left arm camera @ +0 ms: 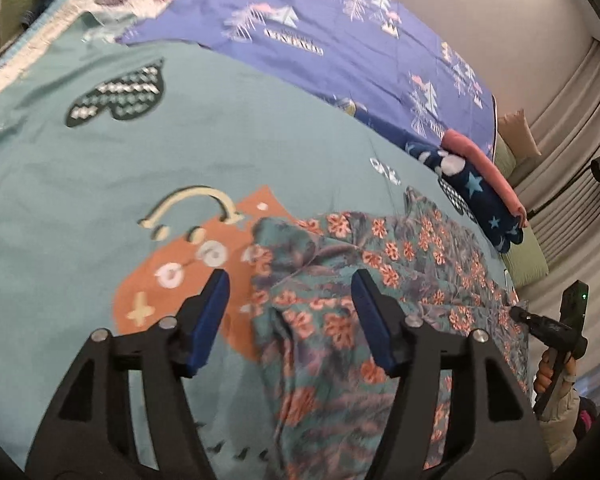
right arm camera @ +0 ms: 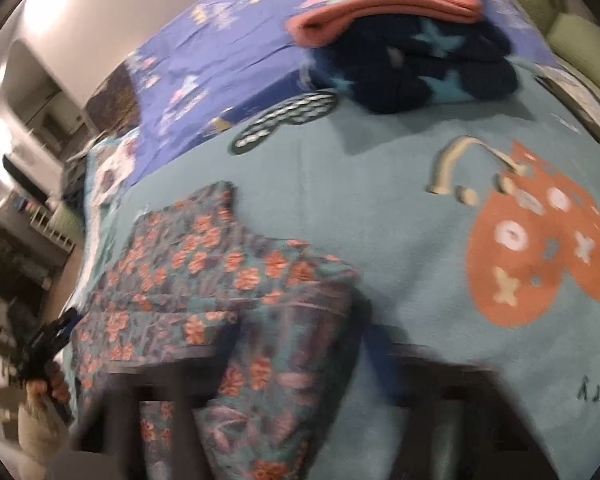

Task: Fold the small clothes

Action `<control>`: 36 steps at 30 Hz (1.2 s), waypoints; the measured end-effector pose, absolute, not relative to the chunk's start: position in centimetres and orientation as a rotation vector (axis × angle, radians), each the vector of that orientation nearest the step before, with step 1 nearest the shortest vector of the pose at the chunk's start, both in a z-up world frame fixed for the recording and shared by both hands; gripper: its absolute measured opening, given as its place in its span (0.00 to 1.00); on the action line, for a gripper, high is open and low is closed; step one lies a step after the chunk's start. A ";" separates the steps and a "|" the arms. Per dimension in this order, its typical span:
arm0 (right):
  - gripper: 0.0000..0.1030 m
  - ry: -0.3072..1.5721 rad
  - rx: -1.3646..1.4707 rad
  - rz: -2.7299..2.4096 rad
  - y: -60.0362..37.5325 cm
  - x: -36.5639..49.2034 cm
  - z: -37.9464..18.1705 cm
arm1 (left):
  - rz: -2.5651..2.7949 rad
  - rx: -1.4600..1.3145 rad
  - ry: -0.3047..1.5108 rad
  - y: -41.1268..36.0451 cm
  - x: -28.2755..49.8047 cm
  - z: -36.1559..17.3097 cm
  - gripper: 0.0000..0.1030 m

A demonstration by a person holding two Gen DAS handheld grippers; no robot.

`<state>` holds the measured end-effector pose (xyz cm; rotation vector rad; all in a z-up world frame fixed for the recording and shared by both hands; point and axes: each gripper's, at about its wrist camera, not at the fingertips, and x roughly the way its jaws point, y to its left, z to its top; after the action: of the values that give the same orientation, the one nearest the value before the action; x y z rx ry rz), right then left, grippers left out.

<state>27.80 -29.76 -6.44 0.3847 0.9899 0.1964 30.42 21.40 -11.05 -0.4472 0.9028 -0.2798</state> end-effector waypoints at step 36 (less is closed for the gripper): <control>0.32 0.972 0.402 0.088 -34.8 24.6 -5.8 | -0.268 -0.539 0.787 24.4 26.5 -9.8 0.26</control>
<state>24.60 -34.80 -5.80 0.4023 0.9719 0.0877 26.55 24.43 -9.80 -0.5391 0.7874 -0.2682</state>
